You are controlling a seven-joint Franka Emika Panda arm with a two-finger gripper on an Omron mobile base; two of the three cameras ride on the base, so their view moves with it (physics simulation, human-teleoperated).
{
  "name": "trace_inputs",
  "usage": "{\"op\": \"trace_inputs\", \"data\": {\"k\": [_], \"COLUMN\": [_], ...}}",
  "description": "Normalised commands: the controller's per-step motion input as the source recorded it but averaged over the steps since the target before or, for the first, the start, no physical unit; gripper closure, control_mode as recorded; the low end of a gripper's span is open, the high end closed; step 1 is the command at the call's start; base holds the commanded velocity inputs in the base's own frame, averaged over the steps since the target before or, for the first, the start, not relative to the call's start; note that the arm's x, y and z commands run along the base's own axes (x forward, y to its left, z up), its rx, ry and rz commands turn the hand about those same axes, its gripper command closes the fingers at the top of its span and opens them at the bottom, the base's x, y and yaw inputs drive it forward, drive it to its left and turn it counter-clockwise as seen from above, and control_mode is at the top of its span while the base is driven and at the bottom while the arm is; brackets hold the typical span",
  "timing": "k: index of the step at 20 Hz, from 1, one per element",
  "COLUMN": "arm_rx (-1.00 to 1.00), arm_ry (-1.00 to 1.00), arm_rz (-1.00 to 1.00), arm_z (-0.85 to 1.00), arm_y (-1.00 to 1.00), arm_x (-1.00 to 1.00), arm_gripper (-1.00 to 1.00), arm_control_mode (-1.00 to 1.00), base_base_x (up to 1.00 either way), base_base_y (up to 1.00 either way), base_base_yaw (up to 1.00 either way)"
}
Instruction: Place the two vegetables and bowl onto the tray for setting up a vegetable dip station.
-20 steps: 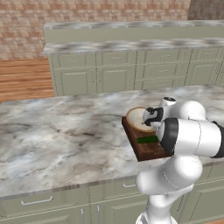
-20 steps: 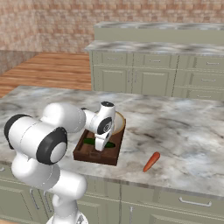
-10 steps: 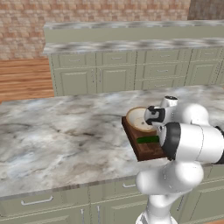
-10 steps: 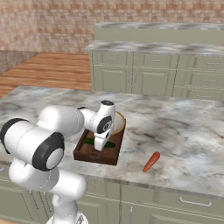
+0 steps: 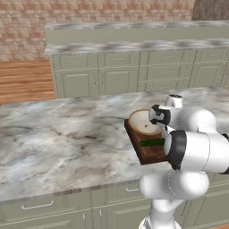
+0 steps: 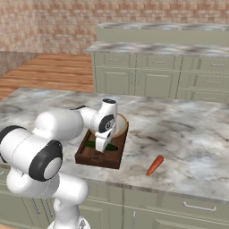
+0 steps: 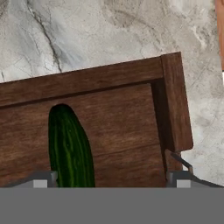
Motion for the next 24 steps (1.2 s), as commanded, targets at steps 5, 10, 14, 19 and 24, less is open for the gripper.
{"op": "trace_inputs", "data": {"k": [5,10,14,19,24], "arm_rx": [0.00,0.00,0.00,0.00,0.00], "arm_ry": [0.08,0.10,0.10,0.05,0.01], "arm_rz": [0.00,0.00,0.00,0.00,0.05], "arm_z": [0.26,0.26,0.23,0.20,0.16], "arm_y": [-0.07,-0.14,-0.24,-0.32,-0.39], "arm_x": [-0.14,-0.21,-0.28,-0.34,-0.34], "arm_gripper": [-1.00,-1.00,-1.00,-1.00,-1.00], "arm_control_mode": [-1.00,-1.00,-1.00,-1.00,-1.00], "base_base_x": [0.00,0.00,0.00,0.00,0.00], "base_base_y": [0.00,0.00,0.00,0.00,0.00], "base_base_yaw": [0.00,0.00,0.00,0.00,0.00]}}
